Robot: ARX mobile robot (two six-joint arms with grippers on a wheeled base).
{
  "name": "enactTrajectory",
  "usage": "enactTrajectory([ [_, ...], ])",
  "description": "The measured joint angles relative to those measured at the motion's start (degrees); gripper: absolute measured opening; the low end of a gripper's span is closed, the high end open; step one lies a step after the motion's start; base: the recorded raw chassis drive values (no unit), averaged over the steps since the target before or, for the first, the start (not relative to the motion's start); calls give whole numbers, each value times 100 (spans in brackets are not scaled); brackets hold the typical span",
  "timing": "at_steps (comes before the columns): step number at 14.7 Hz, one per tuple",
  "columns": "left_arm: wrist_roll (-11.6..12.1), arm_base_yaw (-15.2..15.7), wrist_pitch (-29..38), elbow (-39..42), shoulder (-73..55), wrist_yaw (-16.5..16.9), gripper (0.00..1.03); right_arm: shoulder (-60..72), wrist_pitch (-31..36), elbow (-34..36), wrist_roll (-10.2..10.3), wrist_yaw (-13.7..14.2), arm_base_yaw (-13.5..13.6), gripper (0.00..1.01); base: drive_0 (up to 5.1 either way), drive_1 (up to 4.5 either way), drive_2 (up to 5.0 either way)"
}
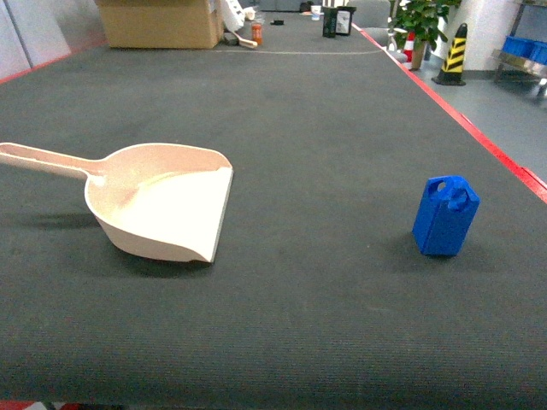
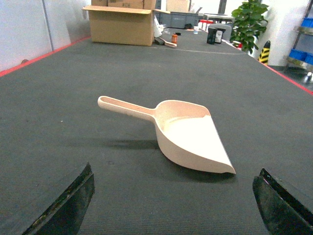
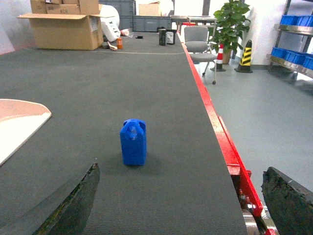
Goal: Place part in tray to right shelf
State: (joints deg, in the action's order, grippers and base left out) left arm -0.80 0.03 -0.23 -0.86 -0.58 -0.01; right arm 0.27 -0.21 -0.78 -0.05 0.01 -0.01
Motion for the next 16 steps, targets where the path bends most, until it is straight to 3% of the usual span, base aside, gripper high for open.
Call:
enactTrajectory([
  [16, -2, 0, 0, 0, 0, 0, 98, 0, 0, 0, 0, 0, 0, 98, 0, 0, 0],
])
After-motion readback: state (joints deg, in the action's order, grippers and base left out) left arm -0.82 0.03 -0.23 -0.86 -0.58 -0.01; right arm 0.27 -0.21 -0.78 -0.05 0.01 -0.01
